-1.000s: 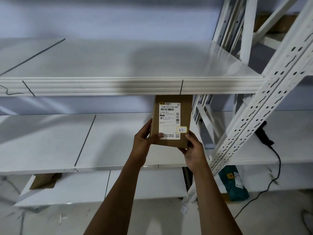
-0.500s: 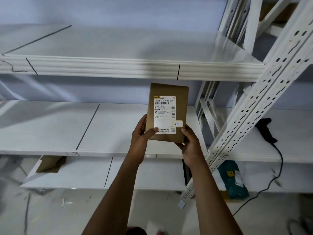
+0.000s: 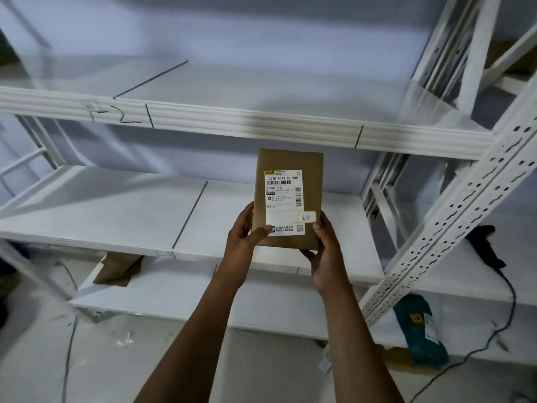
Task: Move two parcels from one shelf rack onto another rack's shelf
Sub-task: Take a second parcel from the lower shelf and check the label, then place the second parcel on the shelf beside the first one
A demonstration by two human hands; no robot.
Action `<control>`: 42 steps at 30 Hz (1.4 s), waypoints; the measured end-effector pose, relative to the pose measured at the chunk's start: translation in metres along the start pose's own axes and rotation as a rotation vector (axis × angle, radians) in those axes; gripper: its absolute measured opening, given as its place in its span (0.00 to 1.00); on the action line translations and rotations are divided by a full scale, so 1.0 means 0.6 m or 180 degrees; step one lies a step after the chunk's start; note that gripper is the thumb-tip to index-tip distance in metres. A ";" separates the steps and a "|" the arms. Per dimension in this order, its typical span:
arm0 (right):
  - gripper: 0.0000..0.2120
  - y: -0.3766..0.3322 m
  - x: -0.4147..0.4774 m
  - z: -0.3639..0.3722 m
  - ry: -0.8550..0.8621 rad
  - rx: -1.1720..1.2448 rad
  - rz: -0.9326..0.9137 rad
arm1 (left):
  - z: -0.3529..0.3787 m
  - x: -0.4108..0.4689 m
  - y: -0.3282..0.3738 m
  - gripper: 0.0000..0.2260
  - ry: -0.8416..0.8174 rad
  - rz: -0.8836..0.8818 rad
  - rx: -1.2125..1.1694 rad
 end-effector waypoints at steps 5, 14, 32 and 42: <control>0.19 0.020 -0.038 0.129 -0.0130 0.0002 -0.0040 | -0.092 -0.074 0.051 0.25 0.0007 0.0124 0.0017; 0.23 0.023 -0.087 0.337 -0.0429 -0.0222 -0.0307 | -0.244 -0.188 0.142 0.27 0.0125 0.0410 0.0132; 0.18 -0.177 0.100 0.682 -0.0716 -0.1871 -0.1713 | -0.542 -0.100 0.408 0.18 0.0658 0.1066 0.0575; 0.38 -0.222 0.329 0.722 -0.0496 -0.1798 -0.1165 | -0.628 0.124 0.529 0.40 0.0580 0.1150 0.0916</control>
Point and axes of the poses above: each hand's wrist, its own x-axis towards the middle knuckle, its own z-axis out of the palm, y = z × x, the point moved 9 cm from there along x, towards the middle knuckle, and after that the axes turned 15 degrees about -y, right-handed, at the moved point
